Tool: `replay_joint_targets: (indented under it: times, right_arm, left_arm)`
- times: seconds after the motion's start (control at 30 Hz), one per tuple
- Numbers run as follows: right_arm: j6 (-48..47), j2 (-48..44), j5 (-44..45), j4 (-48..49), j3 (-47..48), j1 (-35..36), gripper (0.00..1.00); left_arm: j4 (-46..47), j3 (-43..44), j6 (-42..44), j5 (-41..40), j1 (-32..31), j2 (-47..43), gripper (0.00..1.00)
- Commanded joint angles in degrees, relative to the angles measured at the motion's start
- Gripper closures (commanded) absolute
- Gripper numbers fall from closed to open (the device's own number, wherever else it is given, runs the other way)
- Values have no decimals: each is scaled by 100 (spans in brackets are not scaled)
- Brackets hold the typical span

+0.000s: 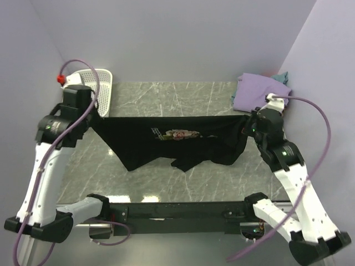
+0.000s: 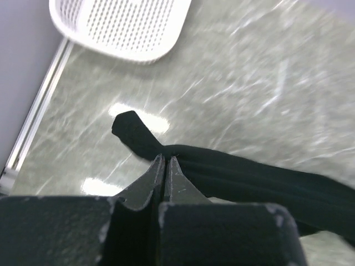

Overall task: Fold and stack the t-shirts
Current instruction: Flatten the tshirt out

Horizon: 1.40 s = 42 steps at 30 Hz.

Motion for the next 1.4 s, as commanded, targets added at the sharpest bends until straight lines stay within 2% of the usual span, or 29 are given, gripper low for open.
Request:
replay_joint_targets:
  times: [0.0, 0.17, 0.27, 0.47, 0.7, 0.9, 1.23, 1.37]
  right_arm:
    - [-308, -464, -407, 211, 474, -69, 100]
    - [-308, -947, -803, 166, 729, -69, 100]
    - [-291, -1202, -1076, 202, 835, -69, 100]
    - [-238, -1703, -1339, 350, 967, -69, 100]
    - [-343, -2354, -1375, 799, 1186, -69, 100]
    - [-414, -2363, -1726, 835, 1836, -69, 100]
    - [-264, -2064, -2868, 369, 2505, -69, 100]
    - [-203, -1792, -2528, -26, 2655, -78, 94]
  left_arm:
    - [-139, 939, 289, 137, 48, -441, 99]
    - [-692, 1993, 333, -135, 48, -529, 99]
    - [-719, 2258, 141, -249, 39, -696, 99]
    - [-631, 2277, -124, -442, 48, -1056, 99]
    - [186, 2197, -124, -355, 48, -1751, 99]
    - [431, 2408, -142, -83, 48, -1927, 98]
    - [-24, 3804, -405, 278, 39, -1752, 95]
    - [-332, 4052, -449, 146, 48, -1454, 92]
